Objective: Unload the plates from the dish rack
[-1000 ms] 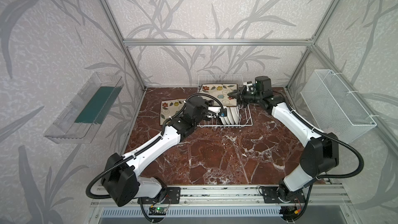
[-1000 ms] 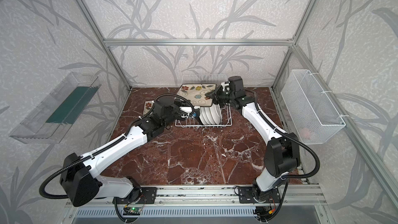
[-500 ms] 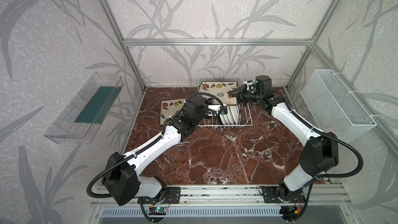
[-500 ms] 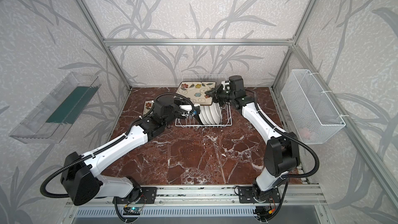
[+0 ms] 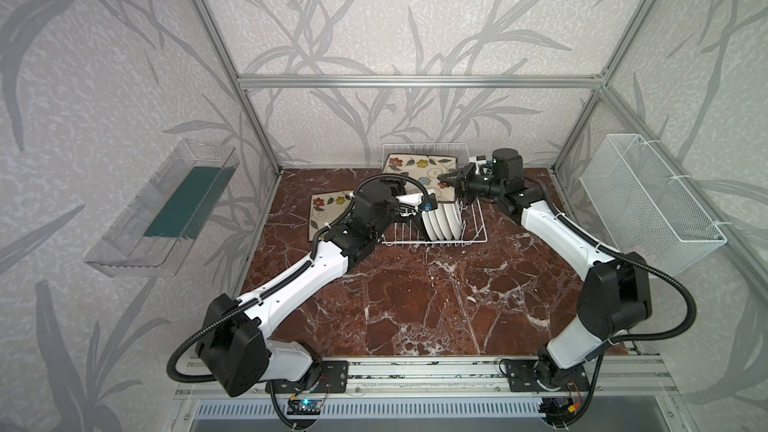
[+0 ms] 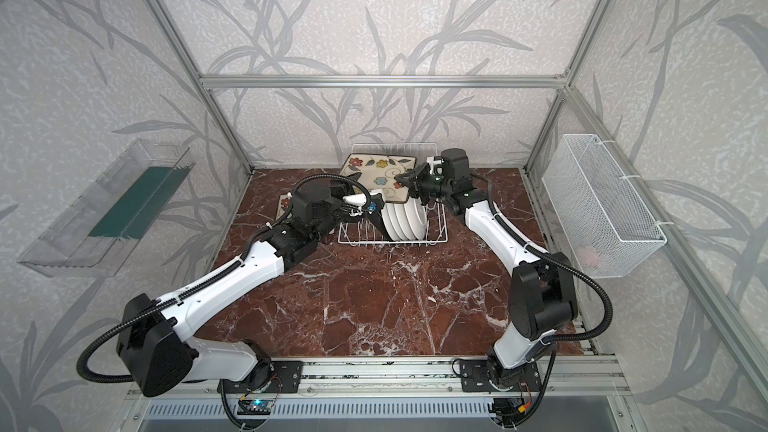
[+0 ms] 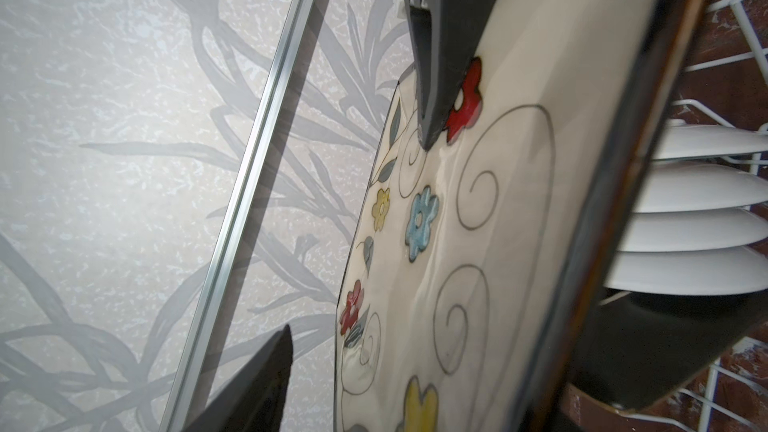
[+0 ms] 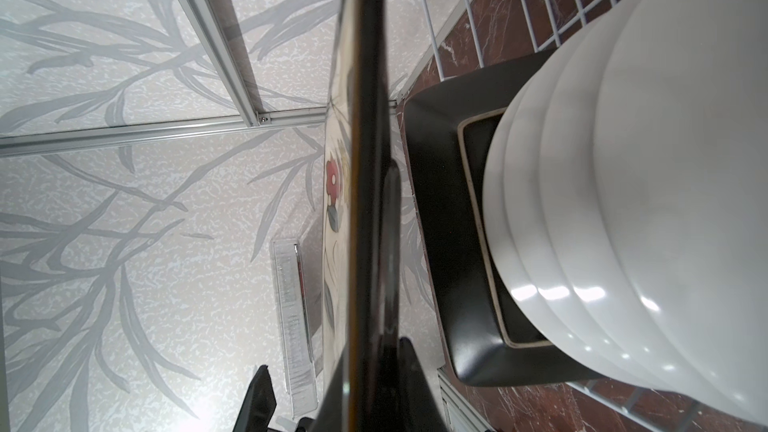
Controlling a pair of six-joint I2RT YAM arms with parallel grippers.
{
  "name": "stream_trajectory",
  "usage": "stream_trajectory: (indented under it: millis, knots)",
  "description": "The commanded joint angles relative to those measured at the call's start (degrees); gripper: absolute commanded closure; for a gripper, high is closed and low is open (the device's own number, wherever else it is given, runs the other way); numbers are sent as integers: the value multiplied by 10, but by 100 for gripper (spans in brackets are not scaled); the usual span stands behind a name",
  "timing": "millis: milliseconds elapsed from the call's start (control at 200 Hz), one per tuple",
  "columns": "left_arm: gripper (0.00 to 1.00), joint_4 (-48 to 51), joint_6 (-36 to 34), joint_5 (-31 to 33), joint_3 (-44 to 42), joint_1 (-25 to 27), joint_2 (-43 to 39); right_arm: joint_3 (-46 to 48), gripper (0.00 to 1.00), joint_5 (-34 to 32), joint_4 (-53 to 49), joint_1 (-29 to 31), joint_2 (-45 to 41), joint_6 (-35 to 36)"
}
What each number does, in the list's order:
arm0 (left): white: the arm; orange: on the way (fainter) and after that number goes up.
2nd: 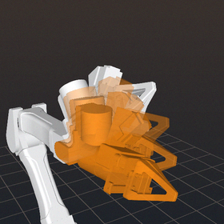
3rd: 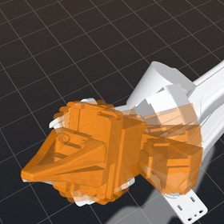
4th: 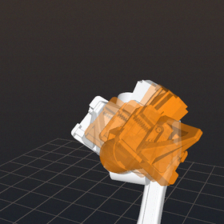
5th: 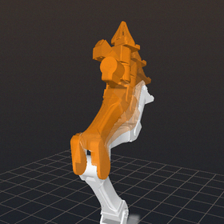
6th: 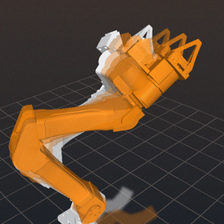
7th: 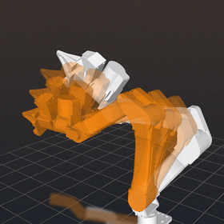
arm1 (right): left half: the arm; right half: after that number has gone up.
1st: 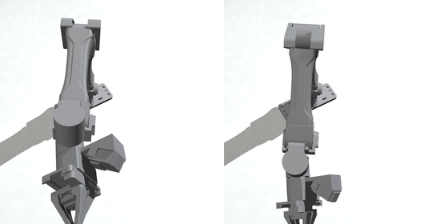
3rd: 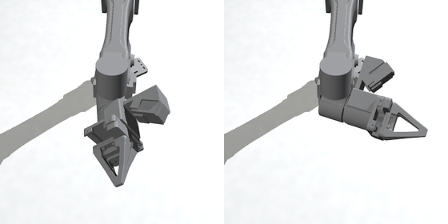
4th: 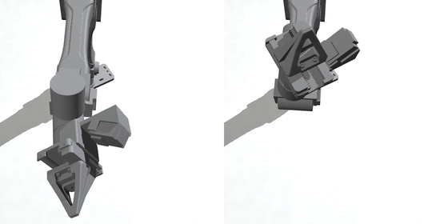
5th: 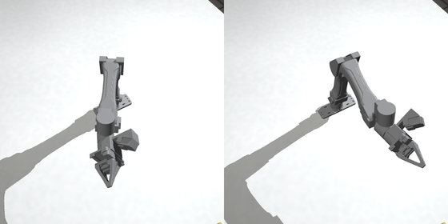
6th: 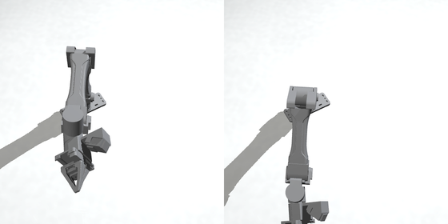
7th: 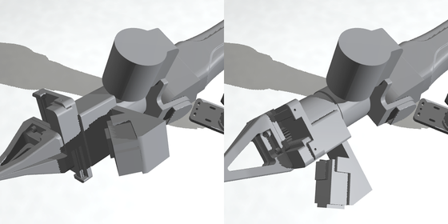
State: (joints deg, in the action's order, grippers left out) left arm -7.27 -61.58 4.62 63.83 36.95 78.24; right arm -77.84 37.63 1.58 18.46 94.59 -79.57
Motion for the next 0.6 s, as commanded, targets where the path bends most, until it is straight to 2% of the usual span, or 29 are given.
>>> stream_trajectory:
  millis: [0,80,120,345,435,595]
  knots:
    - [16,-5,26,-3,21,-4,-14,-12,100,-3,113,-11,-43,-22]
    - [8,-5,39,-1,16,-5,-17,-13,100,-5,119,-16,-46,-26]
    - [1,-5,42,-1,14,-4,-19,-14,100,-6,120,-18,-46,-25]
    - [1,9,62,8,8,-5,-30,-16,100,-2,128,-29,-43,-28]
    - [1,15,98,1,6,-12,-44,-19,100,3,128,-36,-43,-26]
    - [1,53,192,-60,9,-45,-76,-22,100,14,122,-50,-45,-9]
